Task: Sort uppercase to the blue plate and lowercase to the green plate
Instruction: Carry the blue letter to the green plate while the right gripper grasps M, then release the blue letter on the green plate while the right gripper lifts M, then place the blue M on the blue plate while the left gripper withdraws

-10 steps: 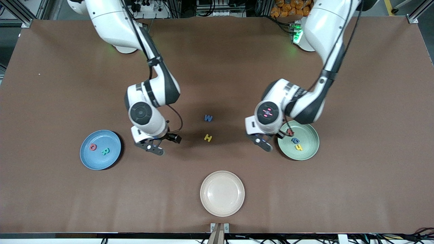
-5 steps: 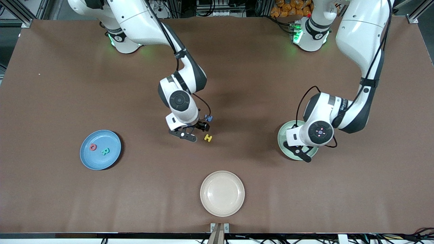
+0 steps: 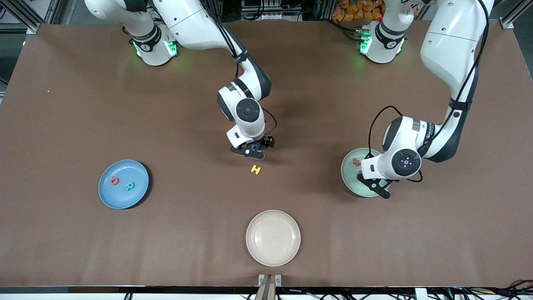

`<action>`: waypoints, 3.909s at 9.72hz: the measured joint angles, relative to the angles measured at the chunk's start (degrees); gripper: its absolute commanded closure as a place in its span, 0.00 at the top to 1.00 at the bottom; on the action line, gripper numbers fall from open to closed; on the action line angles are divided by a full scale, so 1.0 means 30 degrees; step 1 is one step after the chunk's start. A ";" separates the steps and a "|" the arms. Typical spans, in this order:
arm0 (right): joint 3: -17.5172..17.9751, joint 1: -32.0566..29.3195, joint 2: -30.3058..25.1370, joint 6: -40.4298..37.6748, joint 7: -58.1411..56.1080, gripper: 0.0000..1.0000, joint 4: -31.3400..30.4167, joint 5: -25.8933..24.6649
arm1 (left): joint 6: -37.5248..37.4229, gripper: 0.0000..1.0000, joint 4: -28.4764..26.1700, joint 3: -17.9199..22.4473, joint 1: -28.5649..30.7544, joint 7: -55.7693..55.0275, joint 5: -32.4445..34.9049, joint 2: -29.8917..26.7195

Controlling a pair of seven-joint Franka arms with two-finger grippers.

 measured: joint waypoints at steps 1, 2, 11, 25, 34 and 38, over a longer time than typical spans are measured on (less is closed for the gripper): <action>0.0015 0.0016 0.0018 0.0049 0.0000 1.00 -0.0001 0.0000 | 0.0008 1.00 0.0040 -0.0011 0.0002 -0.0008 -0.0047 -0.0178; 0.0006 0.0002 0.0040 0.0105 0.0001 1.00 -0.0004 0.0000 | 0.0008 1.00 0.0103 -0.0012 0.0018 -0.0127 -0.0374 -0.0509; 0.0000 -0.0020 0.0154 0.0759 0.0004 0.00 -0.0026 0.0004 | -0.0942 1.00 0.0641 0.0025 0.0469 -0.4991 -0.2481 -0.3137; -0.4883 -0.6668 -0.1928 -0.1586 -1.2144 0.00 -0.0286 -0.0048 | -0.2612 1.00 0.0797 0.0186 0.0749 -0.5945 -0.2498 -0.4912; -0.6047 -0.9324 -0.1941 -0.3307 -1.9471 1.00 -0.0276 0.0001 | -0.3450 1.00 0.3492 0.0287 0.2289 -0.7174 -0.2534 -0.5258; -0.3488 -0.8078 -0.1899 -0.3270 -1.2843 1.00 0.0889 0.0081 | -0.8655 1.00 0.6557 0.0188 0.2455 -0.9092 -0.2673 -0.6608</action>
